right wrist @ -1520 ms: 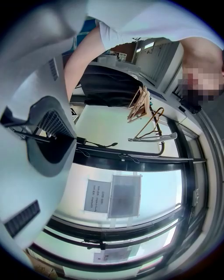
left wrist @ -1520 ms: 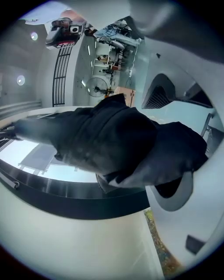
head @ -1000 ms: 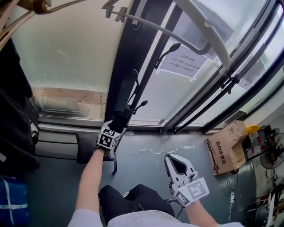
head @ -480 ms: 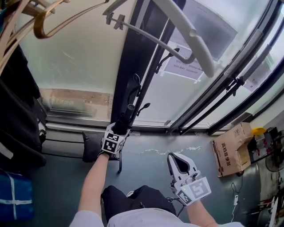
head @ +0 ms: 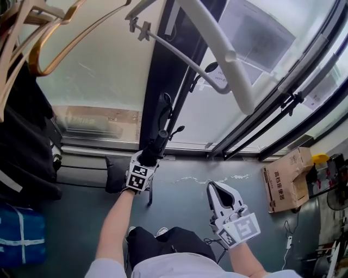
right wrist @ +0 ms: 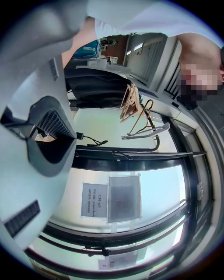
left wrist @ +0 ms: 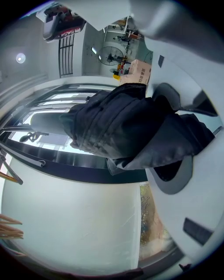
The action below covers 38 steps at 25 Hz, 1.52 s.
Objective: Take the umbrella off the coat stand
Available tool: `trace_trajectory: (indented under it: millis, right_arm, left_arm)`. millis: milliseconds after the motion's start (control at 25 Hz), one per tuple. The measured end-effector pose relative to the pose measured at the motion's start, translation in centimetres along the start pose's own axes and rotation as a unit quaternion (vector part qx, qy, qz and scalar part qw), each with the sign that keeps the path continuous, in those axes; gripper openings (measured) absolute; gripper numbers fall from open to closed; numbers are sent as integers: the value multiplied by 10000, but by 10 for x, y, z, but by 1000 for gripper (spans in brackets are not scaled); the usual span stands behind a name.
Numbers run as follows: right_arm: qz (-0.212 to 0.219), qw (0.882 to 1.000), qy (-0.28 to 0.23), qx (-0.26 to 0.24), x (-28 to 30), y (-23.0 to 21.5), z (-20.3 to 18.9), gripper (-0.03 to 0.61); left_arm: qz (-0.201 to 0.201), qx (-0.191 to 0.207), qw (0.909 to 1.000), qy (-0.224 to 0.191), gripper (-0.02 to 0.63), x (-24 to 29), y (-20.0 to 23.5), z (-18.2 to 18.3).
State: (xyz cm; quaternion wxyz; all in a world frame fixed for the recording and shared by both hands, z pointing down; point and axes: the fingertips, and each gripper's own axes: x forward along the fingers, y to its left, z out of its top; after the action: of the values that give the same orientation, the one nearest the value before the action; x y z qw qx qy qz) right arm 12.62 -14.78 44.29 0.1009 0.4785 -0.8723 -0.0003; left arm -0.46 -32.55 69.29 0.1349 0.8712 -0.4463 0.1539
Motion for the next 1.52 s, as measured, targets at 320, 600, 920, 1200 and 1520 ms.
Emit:
trace_trajectory:
  millis: [320, 600, 920, 1200, 1520]
  right_arm:
    - [-103, 9998, -143, 119, -9, -5, 34, 18]
    - [-399, 9983, -208, 372, -26, -14, 46, 18]
    - [-632, 9963, -176, 556, -45, -22, 51, 18]
    - [-730, 9950, -305, 607, -47, -34, 60, 18]
    - [-788, 9941, -414, 624, -52, -38, 66, 18]
  left_arm:
    - [343, 54, 9985, 412, 259, -22, -4, -2]
    - [364, 73, 9978, 558, 259, -37, -7, 8]
    - [368, -180, 9966, 720, 259, -49, -17, 6]
    - [457, -489, 9954, 691, 259, -56, -19, 8]
    - [450, -491, 9965, 515, 259, -66, -25, 23]
